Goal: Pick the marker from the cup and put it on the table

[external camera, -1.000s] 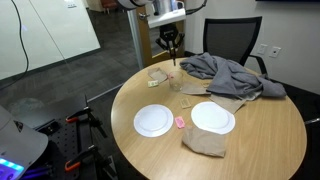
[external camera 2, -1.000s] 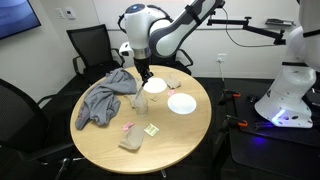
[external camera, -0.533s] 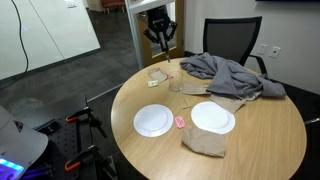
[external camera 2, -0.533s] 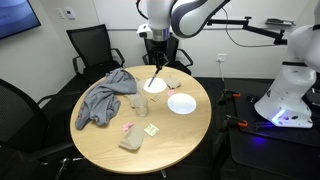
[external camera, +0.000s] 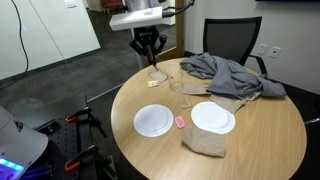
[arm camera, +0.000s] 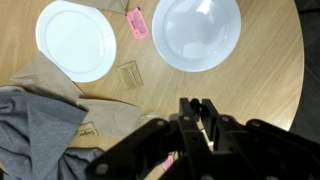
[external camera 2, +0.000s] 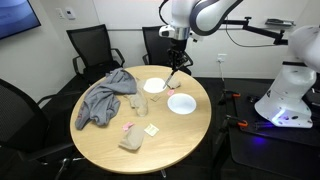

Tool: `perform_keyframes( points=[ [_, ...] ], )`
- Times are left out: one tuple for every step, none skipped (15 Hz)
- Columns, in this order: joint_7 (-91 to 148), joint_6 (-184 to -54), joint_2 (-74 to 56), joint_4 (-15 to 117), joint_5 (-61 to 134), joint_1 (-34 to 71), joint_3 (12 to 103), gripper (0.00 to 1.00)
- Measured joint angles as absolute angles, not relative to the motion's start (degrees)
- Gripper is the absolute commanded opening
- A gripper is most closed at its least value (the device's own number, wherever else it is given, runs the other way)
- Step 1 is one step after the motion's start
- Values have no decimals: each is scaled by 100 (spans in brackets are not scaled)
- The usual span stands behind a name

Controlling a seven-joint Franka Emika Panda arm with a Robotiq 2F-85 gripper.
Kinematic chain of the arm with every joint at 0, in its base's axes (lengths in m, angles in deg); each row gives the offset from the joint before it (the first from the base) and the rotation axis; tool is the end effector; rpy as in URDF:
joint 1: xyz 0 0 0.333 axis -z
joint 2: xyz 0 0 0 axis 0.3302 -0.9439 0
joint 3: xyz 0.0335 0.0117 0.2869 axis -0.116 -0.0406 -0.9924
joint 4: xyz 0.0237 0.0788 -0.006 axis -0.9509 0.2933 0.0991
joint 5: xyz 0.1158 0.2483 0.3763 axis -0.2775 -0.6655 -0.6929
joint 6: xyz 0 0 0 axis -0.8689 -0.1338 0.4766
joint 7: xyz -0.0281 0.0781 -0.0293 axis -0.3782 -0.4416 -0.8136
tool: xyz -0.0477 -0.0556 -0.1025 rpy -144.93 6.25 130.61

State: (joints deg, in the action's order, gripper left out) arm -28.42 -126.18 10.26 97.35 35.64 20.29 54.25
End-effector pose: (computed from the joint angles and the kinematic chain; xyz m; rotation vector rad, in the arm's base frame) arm 0.5452 -0.0143 0.2391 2.7495 1.3631 0.1277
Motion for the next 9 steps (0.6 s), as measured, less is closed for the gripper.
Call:
perform_keyframes(
  points=[
    [-3060,-12784,1044,9885,3344,2029,5490,4],
    [-3257,-12952,1044,10023,3140,2029,5548,4],
    [-3424,-13106,1040,10150,2964,2029,5593,4],
    [-3537,-13281,1025,10268,2828,2029,5624,4],
    [-3548,-13478,1001,10376,2764,2029,5638,4],
    [-3514,-13718,959,10464,2759,2028,5642,4],
    [-3486,-13951,898,10540,2749,2027,5642,4],
    [-3455,-14158,824,10594,2727,2025,5641,4],
    [-3417,-14319,739,10626,2686,2023,5634,4]
  ],
)
